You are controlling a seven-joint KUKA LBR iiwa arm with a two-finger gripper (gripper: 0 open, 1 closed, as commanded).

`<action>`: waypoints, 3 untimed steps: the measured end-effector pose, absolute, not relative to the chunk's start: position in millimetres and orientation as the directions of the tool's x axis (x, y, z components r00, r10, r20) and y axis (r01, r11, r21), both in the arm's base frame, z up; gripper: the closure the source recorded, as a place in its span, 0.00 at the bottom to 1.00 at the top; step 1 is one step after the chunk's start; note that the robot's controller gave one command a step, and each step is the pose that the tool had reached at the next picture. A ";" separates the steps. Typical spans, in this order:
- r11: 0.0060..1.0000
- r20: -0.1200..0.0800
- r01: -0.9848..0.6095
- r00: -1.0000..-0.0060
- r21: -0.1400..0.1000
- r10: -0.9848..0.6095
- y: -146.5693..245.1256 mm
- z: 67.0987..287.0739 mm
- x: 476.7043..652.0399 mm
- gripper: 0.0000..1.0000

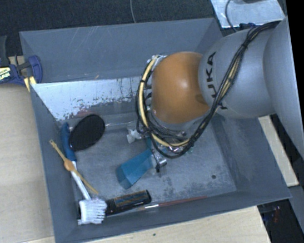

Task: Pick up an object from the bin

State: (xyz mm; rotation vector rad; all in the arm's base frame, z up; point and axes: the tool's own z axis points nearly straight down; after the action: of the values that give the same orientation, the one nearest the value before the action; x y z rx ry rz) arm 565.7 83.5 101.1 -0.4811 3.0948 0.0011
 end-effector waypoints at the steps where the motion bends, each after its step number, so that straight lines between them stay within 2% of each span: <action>1: 0.967 -0.008 -0.255 -0.967 -0.001 -0.255 73.0 77.1 570.5 0.00; 2: 0.914 -0.013 -0.406 -0.914 -0.002 -0.406 68.2 72.0 573.5 1.00; 3: 0.914 -0.013 -0.406 -0.914 -0.002 -0.406 68.2 72.1 573.5 1.00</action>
Offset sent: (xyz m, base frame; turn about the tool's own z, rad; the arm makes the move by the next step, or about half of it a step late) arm 0.0063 -0.0156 -0.0311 -0.1114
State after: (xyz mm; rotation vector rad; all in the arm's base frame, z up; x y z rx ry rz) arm 573.5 68.2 72.1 -0.6488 3.0602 0.0014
